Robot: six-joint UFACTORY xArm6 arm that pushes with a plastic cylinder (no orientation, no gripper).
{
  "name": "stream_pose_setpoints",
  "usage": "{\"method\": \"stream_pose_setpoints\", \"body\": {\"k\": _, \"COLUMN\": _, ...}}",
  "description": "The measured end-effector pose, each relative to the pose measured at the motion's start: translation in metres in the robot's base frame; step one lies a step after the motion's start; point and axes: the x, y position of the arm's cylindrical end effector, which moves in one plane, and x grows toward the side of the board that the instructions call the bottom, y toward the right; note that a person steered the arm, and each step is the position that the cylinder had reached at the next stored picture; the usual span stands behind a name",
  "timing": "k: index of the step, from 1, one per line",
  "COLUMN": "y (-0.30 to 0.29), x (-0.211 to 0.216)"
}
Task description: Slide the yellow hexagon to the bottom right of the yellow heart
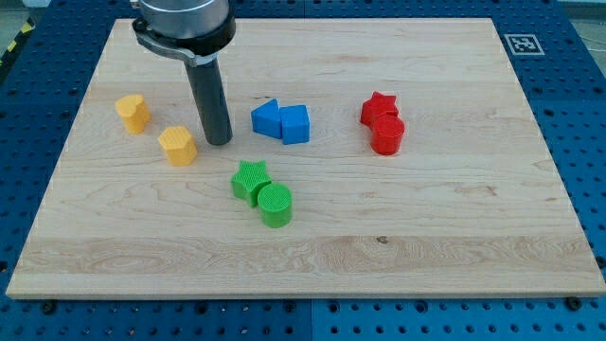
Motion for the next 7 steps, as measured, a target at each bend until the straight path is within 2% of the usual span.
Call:
{"method": "stream_pose_setpoints", "body": {"k": 2, "y": -0.012, "x": 0.032}}
{"method": "stream_pose_setpoints", "body": {"k": 4, "y": -0.048, "x": 0.032}}
{"method": "stream_pose_setpoints", "body": {"k": 7, "y": -0.037, "x": 0.023}}
